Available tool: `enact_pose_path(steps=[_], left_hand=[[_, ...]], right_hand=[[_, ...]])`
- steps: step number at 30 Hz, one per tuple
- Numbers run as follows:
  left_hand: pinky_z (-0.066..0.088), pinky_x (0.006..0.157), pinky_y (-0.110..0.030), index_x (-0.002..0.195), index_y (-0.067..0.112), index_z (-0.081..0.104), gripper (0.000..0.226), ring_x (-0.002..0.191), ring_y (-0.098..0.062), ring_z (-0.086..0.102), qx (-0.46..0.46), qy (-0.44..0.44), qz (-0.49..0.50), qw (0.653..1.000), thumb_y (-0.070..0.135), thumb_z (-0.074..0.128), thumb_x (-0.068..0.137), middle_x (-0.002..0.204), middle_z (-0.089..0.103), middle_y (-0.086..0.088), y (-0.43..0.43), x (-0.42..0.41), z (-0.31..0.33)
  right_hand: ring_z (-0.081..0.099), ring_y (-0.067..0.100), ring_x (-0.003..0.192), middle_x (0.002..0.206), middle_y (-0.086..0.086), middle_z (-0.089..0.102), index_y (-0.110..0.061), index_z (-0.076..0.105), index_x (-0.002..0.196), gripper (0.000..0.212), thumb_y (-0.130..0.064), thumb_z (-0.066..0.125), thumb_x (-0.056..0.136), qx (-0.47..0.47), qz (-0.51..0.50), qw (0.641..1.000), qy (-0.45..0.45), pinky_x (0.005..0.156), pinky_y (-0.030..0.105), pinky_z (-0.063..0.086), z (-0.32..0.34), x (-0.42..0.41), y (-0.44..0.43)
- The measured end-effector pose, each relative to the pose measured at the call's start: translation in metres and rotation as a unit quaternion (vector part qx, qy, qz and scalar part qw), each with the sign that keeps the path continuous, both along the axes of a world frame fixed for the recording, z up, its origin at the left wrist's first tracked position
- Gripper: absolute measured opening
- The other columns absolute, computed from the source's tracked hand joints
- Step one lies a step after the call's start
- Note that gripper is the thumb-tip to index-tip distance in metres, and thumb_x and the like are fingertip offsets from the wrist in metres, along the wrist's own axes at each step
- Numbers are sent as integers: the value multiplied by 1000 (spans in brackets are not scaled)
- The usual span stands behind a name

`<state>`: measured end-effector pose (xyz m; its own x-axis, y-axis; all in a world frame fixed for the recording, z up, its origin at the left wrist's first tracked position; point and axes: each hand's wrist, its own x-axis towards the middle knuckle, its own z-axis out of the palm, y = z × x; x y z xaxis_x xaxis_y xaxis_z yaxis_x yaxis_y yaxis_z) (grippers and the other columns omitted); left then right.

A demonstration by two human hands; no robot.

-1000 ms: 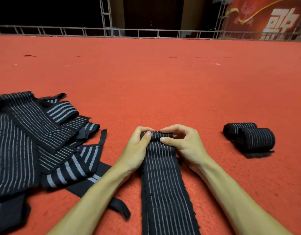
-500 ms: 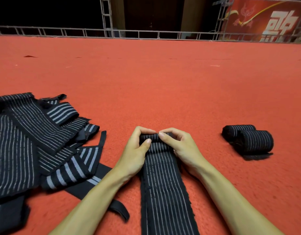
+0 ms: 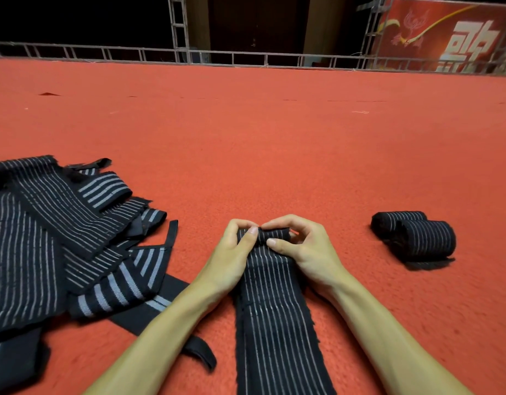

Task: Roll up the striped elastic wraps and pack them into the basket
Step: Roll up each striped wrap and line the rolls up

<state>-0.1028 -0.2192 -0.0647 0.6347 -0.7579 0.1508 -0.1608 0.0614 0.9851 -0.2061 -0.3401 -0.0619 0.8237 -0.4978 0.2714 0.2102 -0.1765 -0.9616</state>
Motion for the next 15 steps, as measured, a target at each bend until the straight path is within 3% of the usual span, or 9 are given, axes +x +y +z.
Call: enact_pose_path(steps=[4,7,10,15], left_hand=[[49,73,-21,102,21,54,7,79,2,62,-15,-13,9,1000,23,50,97,92,64,6,3,1,-1],[49,70,-18,101,23,54,10,79,1,61,-29,-20,9,999,14,52,96,92,63,4,4,1,-1],[47,71,-19,100,24,56,15,88,-8,60,-39,-19,17,999,11,58,93,100,61,-3,4,2,0],[46,80,-29,101,30,60,25,100,-18,57,-28,9,2,1000,23,58,77,115,57,-12,3,0,1]], right_hand=[[65,12,90,97,1,72,-14,72,102,18,-12,71,84,17,-7,1000,16,78,26,51,-2,4,0],[64,15,91,98,4,72,-17,71,104,28,-37,65,85,13,-38,998,44,77,29,49,-2,8,2],[63,8,79,85,-3,71,-12,71,96,27,-36,59,93,-19,-56,996,69,70,25,46,-2,10,6],[63,10,81,88,2,71,-8,70,96,20,-27,64,90,10,-64,997,47,78,30,49,0,8,7]])
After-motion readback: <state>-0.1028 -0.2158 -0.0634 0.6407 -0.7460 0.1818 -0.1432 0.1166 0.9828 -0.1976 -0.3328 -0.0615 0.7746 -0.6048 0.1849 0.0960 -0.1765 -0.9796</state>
